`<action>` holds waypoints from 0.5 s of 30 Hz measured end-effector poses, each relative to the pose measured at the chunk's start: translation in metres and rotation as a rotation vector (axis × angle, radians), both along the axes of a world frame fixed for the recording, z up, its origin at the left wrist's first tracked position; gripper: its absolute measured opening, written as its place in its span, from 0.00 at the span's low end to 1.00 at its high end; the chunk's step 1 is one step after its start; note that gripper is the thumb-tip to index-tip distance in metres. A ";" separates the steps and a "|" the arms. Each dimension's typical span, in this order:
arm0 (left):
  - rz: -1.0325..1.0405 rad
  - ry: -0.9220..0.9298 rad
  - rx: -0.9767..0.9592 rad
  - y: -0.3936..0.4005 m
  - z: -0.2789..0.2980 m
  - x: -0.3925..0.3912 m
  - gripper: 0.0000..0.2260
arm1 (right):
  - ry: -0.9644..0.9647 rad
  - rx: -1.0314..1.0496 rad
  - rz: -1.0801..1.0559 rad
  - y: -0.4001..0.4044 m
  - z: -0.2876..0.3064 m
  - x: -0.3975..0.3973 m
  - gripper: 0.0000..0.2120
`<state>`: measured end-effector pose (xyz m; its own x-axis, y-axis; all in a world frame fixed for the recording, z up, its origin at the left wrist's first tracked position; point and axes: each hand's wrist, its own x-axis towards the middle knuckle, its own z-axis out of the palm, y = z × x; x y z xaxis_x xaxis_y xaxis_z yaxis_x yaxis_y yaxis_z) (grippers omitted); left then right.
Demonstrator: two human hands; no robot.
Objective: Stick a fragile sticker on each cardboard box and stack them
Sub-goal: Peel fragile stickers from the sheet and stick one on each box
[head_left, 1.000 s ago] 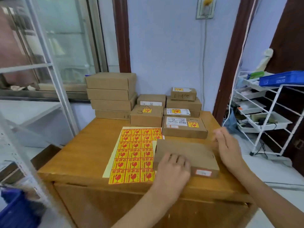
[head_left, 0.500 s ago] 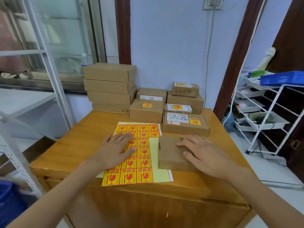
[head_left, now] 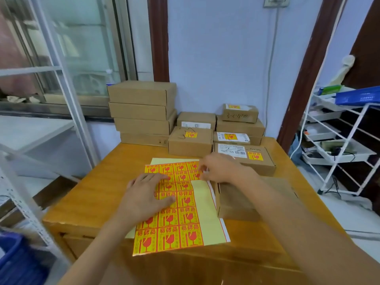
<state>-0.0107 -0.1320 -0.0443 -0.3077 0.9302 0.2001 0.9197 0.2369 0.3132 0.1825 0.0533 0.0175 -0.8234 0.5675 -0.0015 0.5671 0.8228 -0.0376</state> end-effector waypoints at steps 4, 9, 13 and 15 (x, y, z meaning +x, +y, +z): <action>0.031 -0.010 0.089 0.002 -0.004 -0.003 0.34 | 0.217 -0.116 -0.006 0.010 -0.019 0.002 0.11; -0.063 0.266 0.137 0.014 0.015 0.001 0.27 | 0.364 -0.237 -0.009 0.009 -0.029 0.006 0.16; -0.231 0.271 0.148 0.050 0.034 0.009 0.20 | 0.403 -0.211 -0.006 0.010 -0.029 0.005 0.16; -0.258 0.261 0.016 0.060 0.020 0.009 0.26 | 0.421 -0.219 -0.012 0.013 -0.032 0.006 0.16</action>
<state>-0.0019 -0.0720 -0.0245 -0.0002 0.9667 0.2561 0.9980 -0.0161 0.0617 0.1881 0.0662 -0.0141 -0.7717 0.6002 0.2103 0.4747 0.7636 -0.4377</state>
